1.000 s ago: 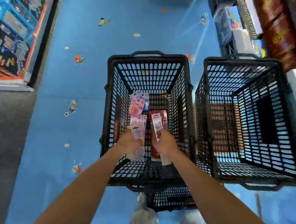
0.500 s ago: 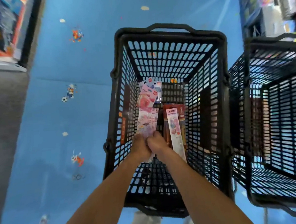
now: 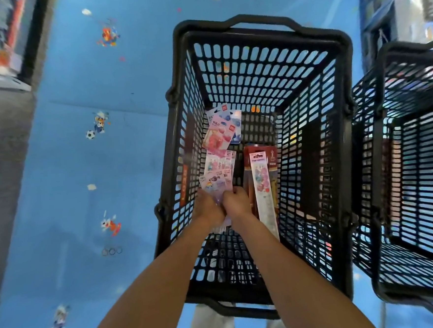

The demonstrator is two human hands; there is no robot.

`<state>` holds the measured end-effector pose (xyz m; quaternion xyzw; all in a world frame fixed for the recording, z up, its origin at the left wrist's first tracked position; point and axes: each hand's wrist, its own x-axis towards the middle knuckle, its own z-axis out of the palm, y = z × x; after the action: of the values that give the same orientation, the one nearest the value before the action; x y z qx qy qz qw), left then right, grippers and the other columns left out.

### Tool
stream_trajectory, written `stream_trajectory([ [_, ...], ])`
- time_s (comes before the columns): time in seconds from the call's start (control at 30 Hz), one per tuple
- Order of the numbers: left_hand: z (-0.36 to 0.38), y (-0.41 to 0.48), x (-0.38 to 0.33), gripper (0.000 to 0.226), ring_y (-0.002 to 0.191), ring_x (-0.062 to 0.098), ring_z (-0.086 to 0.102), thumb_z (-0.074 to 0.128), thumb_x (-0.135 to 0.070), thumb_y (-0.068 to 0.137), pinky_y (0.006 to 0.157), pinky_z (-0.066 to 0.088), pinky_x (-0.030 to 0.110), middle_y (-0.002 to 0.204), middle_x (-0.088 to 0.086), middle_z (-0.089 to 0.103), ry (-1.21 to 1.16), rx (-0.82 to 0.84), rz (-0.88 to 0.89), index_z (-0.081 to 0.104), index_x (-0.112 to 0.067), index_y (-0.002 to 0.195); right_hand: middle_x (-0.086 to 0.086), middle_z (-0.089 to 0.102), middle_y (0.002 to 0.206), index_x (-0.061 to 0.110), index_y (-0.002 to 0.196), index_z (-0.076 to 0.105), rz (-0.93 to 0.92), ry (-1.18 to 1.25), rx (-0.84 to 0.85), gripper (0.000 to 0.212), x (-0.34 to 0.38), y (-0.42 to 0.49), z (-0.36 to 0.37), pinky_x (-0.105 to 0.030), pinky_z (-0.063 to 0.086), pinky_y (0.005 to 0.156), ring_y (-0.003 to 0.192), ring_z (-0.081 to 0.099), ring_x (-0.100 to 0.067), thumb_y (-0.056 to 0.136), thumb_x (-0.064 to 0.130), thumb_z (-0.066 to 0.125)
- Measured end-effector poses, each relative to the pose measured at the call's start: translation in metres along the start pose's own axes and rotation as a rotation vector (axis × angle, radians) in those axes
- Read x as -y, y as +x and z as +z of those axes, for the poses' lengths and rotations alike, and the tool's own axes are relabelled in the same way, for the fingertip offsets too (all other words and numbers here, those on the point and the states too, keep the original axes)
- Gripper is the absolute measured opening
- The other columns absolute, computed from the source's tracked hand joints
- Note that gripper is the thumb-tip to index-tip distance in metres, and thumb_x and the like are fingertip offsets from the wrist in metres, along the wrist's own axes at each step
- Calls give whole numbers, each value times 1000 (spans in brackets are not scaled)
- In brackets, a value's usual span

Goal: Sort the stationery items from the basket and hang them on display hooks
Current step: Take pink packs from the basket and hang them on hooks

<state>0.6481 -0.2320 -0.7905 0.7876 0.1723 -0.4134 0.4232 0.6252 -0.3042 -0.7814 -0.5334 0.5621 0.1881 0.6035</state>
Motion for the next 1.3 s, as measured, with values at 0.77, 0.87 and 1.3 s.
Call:
stream_trajectory([
  [0.77, -8, -128, -50, 66, 105, 26, 71, 65, 9, 82, 69, 64, 32, 127, 14, 66, -297, 74, 100, 46, -3, 144, -6, 77, 81, 14, 91, 72, -152, 200, 273, 34, 15, -94, -74, -29, 55, 58, 70, 73, -21, 68, 38, 77],
  [0.87, -7, -162, -58, 66, 109, 34, 70, 73, -4, 70, 93, 59, 55, 121, 22, 70, -338, 92, 107, 58, -1, 134, -10, 75, 79, 15, 83, 75, -220, 172, 299, 13, 18, -115, -97, -31, 53, 60, 67, 70, -23, 85, 28, 77],
  [1.3, 59, -321, -35, 34, 62, 27, 71, 45, -24, 97, 54, 57, 27, 78, 15, 74, -828, 119, 79, 74, -10, 84, -11, 75, 87, 7, 103, 69, -360, -52, 565, 19, -5, -219, -219, -30, 56, 60, 64, 70, -19, 92, 22, 75],
])
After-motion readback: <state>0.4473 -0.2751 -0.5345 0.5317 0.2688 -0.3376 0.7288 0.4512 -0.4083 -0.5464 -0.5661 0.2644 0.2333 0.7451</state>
